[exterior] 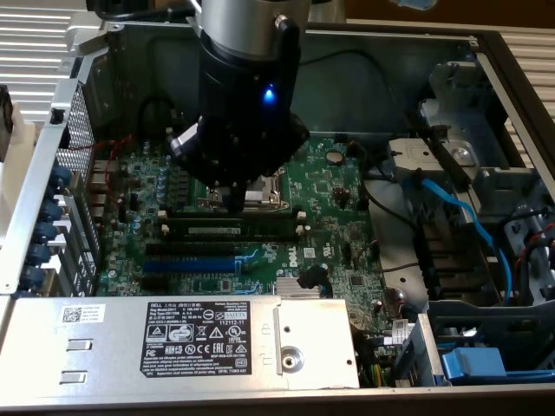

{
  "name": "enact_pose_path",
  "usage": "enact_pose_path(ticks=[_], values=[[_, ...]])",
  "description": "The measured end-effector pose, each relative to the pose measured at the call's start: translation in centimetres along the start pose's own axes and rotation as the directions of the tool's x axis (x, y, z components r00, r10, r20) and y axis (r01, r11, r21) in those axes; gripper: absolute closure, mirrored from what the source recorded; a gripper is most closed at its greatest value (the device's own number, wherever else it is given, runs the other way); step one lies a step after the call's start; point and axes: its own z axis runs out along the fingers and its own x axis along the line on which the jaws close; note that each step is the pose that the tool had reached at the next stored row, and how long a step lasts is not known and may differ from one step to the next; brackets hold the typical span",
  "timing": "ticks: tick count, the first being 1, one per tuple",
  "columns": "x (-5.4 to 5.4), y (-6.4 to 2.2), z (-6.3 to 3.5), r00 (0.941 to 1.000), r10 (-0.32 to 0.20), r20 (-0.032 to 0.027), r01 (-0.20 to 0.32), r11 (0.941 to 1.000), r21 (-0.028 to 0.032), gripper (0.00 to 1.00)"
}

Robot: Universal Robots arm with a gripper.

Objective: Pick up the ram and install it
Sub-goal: 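Press down the ram until it locks into place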

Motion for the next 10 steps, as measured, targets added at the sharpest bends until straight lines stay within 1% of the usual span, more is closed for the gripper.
enact_pose_path(ticks=[6,7,10], values=[[0.0,0.0,0.0,0.9982,0.059,-0.0056,-0.059,0.9982,0.0055,0.9],[0.0,0.0,0.0,0.9968,0.079,-0.0074,-0.079,0.9968,0.0074,0.9],[0.0,0.0,0.0,0.9941,0.108,-0.0102,-0.108,0.9941,0.0102,0.9]])
